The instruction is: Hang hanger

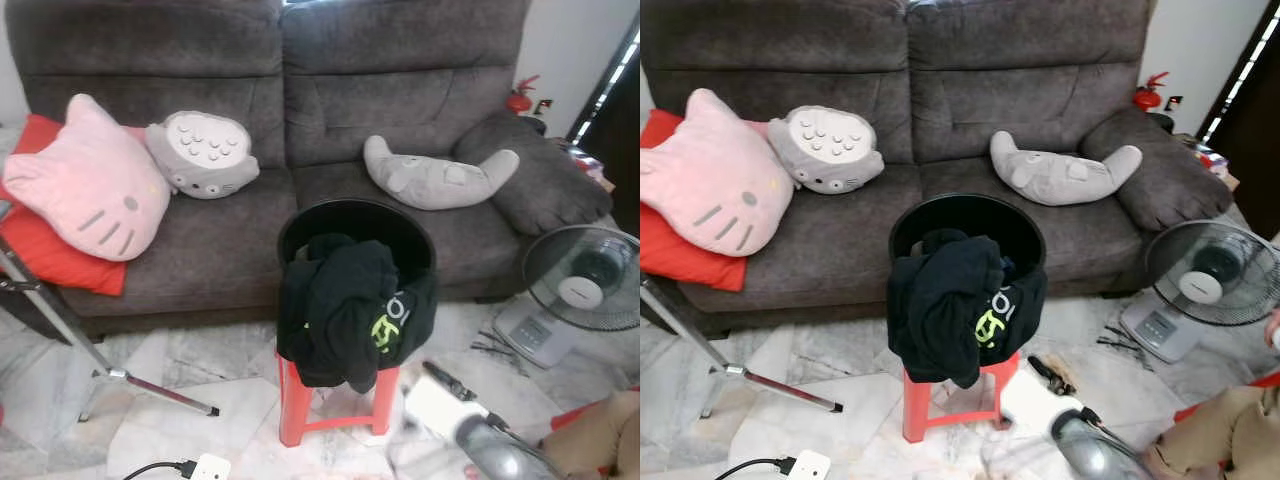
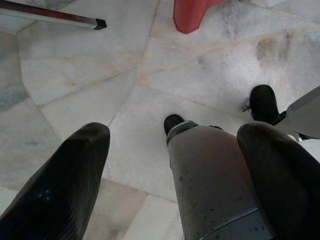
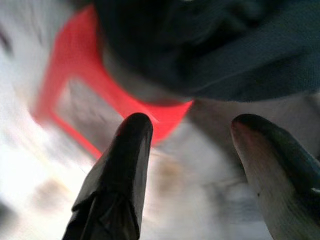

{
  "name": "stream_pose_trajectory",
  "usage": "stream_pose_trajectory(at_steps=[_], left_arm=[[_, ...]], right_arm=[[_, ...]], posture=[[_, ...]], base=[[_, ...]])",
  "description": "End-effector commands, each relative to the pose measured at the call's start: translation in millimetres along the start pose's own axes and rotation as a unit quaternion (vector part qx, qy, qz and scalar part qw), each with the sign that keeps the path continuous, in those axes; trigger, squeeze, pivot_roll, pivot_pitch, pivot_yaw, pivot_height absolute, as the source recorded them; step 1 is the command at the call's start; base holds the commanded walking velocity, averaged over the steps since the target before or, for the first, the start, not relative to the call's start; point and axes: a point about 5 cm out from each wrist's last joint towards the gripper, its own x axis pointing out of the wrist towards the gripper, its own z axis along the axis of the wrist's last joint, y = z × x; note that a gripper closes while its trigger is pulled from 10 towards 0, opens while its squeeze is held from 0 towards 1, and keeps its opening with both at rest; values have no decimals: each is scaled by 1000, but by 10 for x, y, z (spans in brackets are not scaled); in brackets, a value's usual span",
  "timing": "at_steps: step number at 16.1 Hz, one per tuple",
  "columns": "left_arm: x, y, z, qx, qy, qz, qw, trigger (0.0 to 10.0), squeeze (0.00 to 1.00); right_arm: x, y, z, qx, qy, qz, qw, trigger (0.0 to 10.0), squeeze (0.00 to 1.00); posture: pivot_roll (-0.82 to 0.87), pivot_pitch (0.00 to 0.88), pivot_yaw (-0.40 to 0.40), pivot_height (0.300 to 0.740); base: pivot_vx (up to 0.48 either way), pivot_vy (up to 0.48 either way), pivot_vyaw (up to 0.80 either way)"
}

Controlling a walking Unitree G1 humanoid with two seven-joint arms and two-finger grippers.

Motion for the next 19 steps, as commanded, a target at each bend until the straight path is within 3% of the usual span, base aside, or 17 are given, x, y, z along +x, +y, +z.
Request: stream_pose_trajectory(at_steps=[1,4,6,9,11,15,19], left_arm=[[-24,-67,-132,-5,27,-9,1000,10000,0],[-26,-60,-136,-5,27,-8,1000,10000,0],[-26,-58,-136,-4,27,-9,1000,10000,0],[-26,-58,-138,-6,28,-8,1000,10000,0],[-25,-59,-135,-7,29,-7,1000,10000,0],[-24,-63,-131,-8,28,-7,1000,10000,0],[-23,-63,-131,-7,28,-7,1000,10000,0]], right_arm=[[19,-55,9,116,-4,-11,993,10000,0],[42,10,128,232,-50,24,971,10000,0],[31,79,183,269,-66,83,957,10000,0],[-44,230,205,284,-77,197,935,10000,0],[-97,284,196,283,-79,231,928,10000,0],[-88,190,239,304,-107,198,926,10000,0],[-101,58,369,339,-155,214,903,10000,0]], posture=[[-82,0,-36,740],[-79,0,-34,740],[-80,0,-32,740],[-75,0,-36,740],[-76,0,-37,740],[-75,0,-37,740],[-75,0,-37,740]], base=[[0,0,0],[0,0,0],[0,0,0],[0,0,0],[0,0,0],[0,0,0],[0,0,0]])
